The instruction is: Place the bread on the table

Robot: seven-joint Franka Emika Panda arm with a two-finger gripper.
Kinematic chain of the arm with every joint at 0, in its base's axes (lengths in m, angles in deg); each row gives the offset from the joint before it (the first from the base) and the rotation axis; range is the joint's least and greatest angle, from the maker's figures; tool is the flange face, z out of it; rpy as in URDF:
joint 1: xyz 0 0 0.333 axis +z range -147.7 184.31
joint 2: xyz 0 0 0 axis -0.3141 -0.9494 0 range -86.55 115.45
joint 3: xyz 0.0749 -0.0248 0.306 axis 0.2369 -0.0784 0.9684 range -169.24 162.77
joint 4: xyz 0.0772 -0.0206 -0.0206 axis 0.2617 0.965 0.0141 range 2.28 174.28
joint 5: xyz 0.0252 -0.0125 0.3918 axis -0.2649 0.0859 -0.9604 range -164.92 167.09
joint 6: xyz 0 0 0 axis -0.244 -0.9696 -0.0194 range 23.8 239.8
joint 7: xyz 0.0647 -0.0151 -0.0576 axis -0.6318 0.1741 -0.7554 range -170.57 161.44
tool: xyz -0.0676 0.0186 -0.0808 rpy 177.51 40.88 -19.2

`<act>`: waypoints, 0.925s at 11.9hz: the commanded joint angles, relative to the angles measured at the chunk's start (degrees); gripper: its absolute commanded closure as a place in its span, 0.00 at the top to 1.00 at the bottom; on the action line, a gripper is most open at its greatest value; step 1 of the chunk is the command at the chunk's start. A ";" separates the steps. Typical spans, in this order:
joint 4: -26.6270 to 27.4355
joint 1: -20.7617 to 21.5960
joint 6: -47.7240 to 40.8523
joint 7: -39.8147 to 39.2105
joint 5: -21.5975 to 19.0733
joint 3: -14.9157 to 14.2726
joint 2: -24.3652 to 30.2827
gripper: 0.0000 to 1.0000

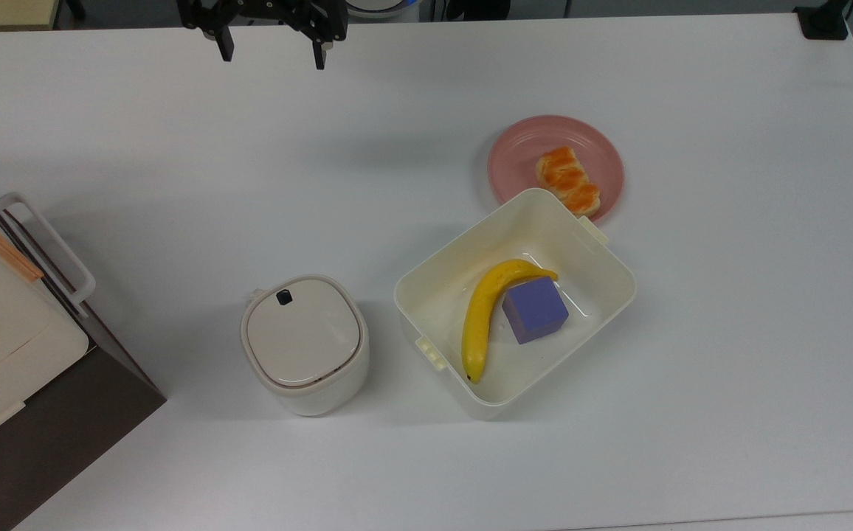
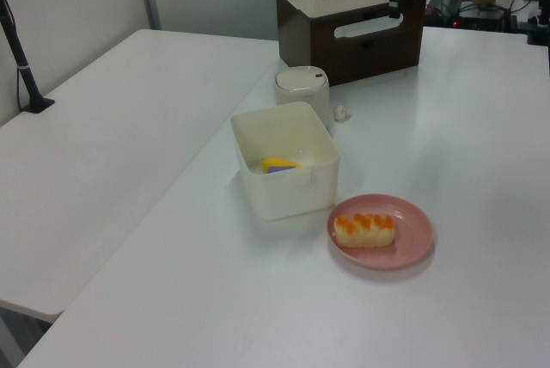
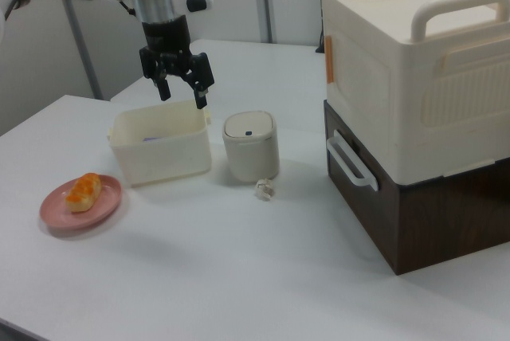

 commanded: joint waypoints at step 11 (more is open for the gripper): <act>1.13 0.09 0.02 -2.12 -1.84 -0.56 1.34 1.00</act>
